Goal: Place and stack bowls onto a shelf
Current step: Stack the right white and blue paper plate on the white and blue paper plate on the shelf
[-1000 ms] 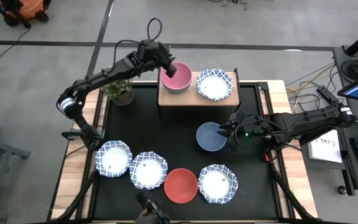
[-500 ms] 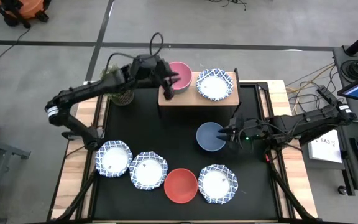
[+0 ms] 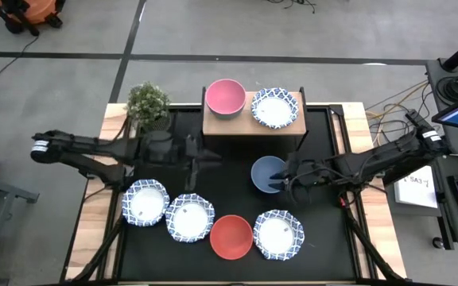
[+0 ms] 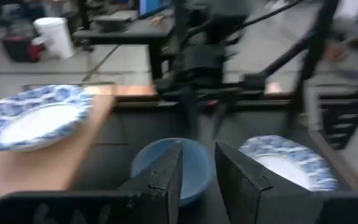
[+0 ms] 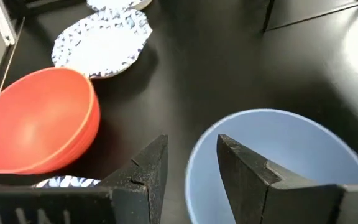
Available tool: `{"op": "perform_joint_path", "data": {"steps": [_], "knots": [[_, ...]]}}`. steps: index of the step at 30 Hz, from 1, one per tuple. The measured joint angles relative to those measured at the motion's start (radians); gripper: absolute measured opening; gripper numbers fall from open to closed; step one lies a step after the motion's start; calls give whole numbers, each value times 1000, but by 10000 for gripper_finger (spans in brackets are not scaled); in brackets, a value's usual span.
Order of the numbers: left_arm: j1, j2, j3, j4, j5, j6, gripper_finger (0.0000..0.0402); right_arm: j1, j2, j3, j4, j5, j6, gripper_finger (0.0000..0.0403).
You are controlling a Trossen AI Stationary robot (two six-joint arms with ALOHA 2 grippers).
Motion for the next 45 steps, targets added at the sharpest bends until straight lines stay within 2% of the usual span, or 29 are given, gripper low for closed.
{"op": "perform_joint_path", "data": {"steps": [6, 12, 25, 28, 35, 39, 45], "knots": [[-99, -67, -144, 119, -3, -92, 78, 0, 103, 114, -149, -41, 3, 127], [-131, -88, -209, 114, -4, -199, 78, 9, 217, 256, -341, -83, -7, 127], [-133, -70, -221, 113, -4, -229, 78, 46, 461, 494, -607, -95, -43, 127], [-138, -70, -220, 93, -3, -243, 78, 74, 485, 527, -630, -155, -47, 127], [-144, -70, -221, 81, -2, -249, 78, 149, 487, 513, -705, -296, 114, 128], [-144, -67, -220, 80, -2, -248, 78, 219, 473, 466, -729, -296, 238, 131], [-144, -61, -220, 83, -3, -229, 78, 282, 468, 322, -694, -264, 392, 132]]}}
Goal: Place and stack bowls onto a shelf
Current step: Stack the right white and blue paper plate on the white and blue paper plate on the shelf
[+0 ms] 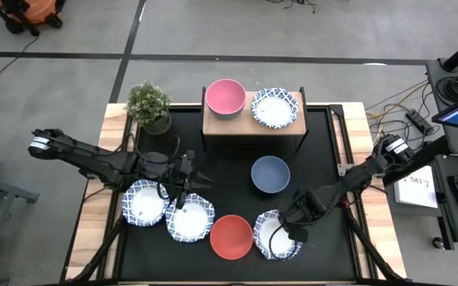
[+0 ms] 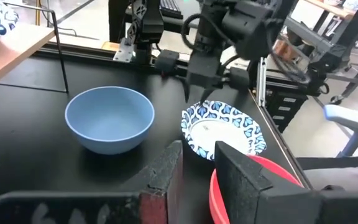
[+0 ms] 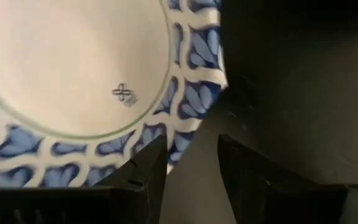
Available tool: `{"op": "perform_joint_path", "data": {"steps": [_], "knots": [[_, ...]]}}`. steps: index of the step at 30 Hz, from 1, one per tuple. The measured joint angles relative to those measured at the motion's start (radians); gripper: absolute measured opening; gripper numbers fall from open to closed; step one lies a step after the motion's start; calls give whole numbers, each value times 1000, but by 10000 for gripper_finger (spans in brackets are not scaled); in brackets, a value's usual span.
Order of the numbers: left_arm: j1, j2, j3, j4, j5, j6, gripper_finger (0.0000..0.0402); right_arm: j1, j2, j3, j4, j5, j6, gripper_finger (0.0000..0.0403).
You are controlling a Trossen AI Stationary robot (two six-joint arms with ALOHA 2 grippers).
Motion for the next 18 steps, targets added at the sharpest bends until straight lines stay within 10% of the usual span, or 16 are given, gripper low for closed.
{"op": "perform_joint_path", "data": {"steps": [10, 18], "knots": [[0, 2, 0, 20, -27, 6, 78, 1, -4, -108, 158, 10, 32, 120], [0, 2, 0, 50, -28, 6, 78, 1, -25, -93, 142, -14, 20, 17]]}}
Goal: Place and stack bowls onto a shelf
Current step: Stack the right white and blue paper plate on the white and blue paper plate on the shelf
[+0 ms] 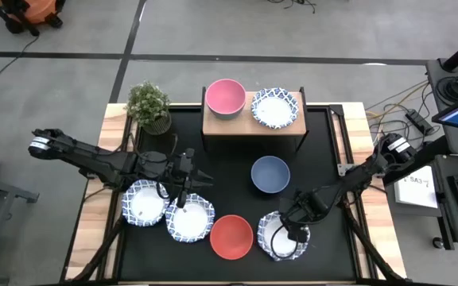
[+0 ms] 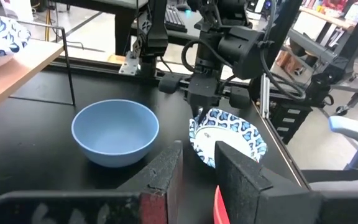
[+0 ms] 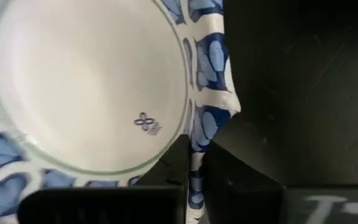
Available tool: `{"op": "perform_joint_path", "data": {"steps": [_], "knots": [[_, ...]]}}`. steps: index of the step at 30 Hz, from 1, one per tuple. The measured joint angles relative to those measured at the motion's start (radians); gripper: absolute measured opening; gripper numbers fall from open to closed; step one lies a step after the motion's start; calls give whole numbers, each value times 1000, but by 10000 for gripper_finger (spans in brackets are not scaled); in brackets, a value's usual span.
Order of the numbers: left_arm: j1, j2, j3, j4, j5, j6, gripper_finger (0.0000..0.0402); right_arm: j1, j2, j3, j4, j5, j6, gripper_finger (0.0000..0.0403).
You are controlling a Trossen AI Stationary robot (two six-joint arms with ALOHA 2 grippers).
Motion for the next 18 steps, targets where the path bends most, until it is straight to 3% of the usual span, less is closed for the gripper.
{"op": "perform_joint_path", "data": {"steps": [5, 9, 14, 18], "knots": [[0, 0, 0, 31, 0, 3, 78, -41, -108, 65, -123, -74, -10, 10], [0, 0, 0, 47, 0, 7, 78, -122, -230, 161, -225, -70, -31, 9], [0, 0, 0, 55, 0, 7, 78, -285, -345, 328, -261, 36, -160, 9], [0, 0, 0, 64, 0, 8, 78, -477, -380, 484, -325, 128, -250, 9]]}}
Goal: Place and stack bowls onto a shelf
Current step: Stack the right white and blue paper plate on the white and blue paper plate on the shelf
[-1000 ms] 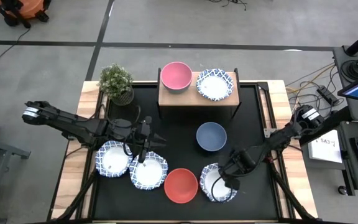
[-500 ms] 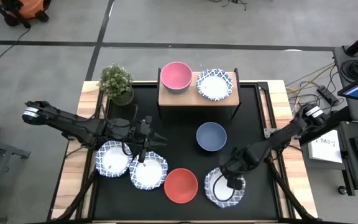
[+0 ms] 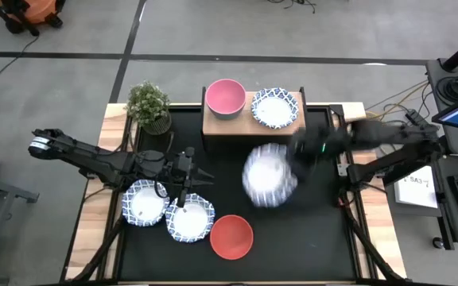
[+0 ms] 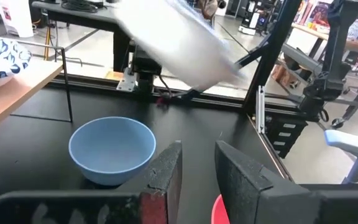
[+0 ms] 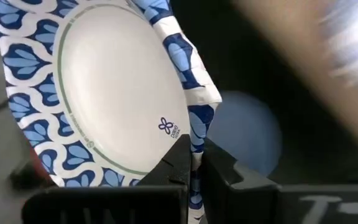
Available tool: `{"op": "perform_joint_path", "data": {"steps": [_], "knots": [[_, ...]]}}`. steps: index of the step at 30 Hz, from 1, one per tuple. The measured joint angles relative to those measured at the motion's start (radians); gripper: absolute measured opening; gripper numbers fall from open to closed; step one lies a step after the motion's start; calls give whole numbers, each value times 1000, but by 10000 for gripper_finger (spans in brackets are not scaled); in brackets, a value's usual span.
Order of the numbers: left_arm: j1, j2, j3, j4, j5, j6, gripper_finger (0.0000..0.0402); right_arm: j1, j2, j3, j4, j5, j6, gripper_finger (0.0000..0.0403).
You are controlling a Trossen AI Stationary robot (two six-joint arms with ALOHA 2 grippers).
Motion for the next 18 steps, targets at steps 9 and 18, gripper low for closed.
{"op": "perform_joint_path", "data": {"steps": [9, 18], "knots": [[0, 0, 0, 8, 0, 0, 78, -535, 45, 206, -48, 49, -325, 9], [0, 0, 0, 8, 0, 3, 78, -831, 168, 207, -26, -185, -469, 9]]}}
